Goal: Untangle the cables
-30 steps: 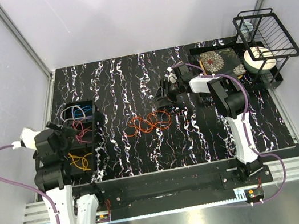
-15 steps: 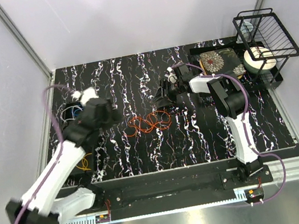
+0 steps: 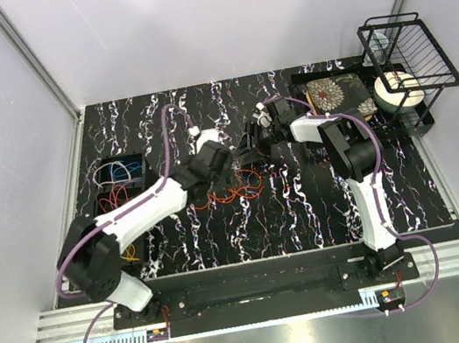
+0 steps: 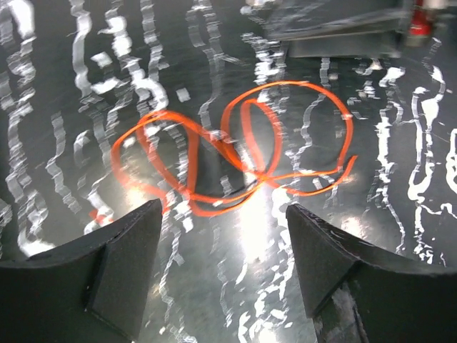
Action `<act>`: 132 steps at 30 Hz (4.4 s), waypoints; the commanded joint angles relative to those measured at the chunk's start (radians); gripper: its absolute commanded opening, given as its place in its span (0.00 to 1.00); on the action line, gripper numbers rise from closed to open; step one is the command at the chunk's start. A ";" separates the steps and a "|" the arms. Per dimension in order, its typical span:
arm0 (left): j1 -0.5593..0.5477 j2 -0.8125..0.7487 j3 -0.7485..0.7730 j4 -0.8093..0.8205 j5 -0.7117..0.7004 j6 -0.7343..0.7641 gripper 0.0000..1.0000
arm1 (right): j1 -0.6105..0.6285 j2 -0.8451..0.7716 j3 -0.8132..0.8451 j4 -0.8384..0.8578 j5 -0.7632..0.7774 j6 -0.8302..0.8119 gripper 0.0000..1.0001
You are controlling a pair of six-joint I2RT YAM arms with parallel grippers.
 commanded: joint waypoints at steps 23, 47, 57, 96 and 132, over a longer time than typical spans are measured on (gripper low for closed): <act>-0.082 0.322 0.142 0.135 0.000 0.077 0.67 | 0.009 0.041 -0.009 -0.129 0.157 -0.066 0.63; -0.100 0.382 0.193 0.098 -0.099 0.083 0.00 | 0.009 0.046 -0.002 -0.129 0.143 -0.066 0.63; -0.100 0.094 0.291 -0.153 -0.116 0.114 0.00 | 0.009 0.042 -0.002 -0.129 0.146 -0.067 0.63; 0.309 -0.620 0.167 -0.405 -0.346 0.171 0.00 | 0.011 0.056 -0.001 -0.124 0.132 -0.061 0.64; 0.581 -0.532 -0.338 0.006 -0.303 -0.065 0.00 | 0.014 0.049 -0.001 -0.121 0.120 -0.061 0.64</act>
